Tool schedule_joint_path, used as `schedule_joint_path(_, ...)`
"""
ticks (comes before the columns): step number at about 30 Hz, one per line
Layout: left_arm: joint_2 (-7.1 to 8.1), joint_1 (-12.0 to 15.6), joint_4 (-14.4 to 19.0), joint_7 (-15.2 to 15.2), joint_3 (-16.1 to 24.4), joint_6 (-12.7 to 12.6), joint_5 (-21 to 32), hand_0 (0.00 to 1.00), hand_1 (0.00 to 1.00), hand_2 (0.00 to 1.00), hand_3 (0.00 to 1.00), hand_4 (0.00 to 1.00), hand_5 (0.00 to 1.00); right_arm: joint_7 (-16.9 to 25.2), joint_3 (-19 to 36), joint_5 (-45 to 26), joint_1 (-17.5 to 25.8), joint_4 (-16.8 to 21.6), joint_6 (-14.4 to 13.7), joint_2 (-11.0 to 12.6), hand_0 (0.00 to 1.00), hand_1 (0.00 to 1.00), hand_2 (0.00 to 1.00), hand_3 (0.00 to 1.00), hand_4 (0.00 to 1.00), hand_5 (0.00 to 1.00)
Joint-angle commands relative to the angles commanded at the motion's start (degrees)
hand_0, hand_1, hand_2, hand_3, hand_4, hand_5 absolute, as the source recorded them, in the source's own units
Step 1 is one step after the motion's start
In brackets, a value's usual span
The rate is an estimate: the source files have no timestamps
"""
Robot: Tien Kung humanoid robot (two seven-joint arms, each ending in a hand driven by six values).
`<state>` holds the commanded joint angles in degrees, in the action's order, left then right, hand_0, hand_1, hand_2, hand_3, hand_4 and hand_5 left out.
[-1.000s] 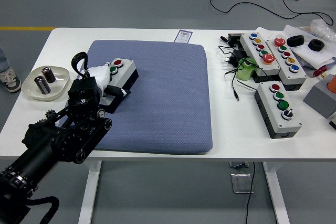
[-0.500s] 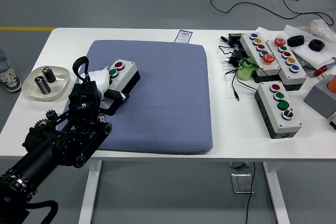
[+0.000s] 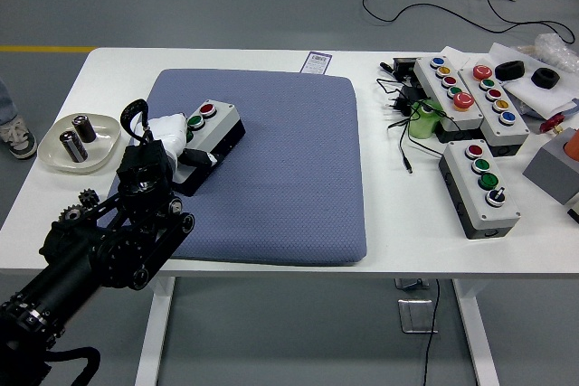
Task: Pick up the button,place it on the desk,press the button,press the button
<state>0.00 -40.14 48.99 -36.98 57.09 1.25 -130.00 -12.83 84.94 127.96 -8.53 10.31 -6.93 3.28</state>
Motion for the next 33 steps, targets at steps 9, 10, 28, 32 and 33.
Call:
schedule_joint_path(9,0.01,-0.7,-2.1,2.9,-3.7,-2.1,0.0,0.025,0.002,0.02,0.317,0.797,0.336,0.0,0.0,-0.3,-0.3,0.0,-0.1,0.0,0.673,0.658,0.674,0.624,0.31,0.173)
schedule_joint_path(10,0.2,-0.9,-2.1,4.2,-4.1,-2.4,0.0,0.025,0.002,0.02,0.317,0.797,0.336,0.0,0.0,-0.4,-0.3,0.0,-0.1,0.0,0.673,0.658,0.674,0.624,0.31,0.173)
schedule_joint_path(28,10.89,-2.0,-0.2,24.9,-11.0,-13.0,0.0,0.037,0.002,0.002,0.276,0.787,0.554,0.0,0.8,0.2,-0.5,0.0,-0.2,-0.2,0.673,0.658,0.674,0.624,0.31,0.173)
schedule_joint_path(32,14.19,-1.4,0.7,29.0,-13.3,-18.5,0.0,0.038,0.002,0.002,0.273,0.79,0.584,0.0,1.3,0.7,-0.6,0.0,-0.2,-0.3,0.673,0.658,0.674,0.624,0.31,0.173)
schedule_joint_path(33,15.24,-1.1,1.2,30.8,-13.4,-20.1,0.2,0.038,0.002,0.002,0.273,0.79,0.584,0.0,1.5,1.0,-0.6,0.0,-0.2,-0.3,0.673,0.658,0.674,0.624,0.31,0.173)
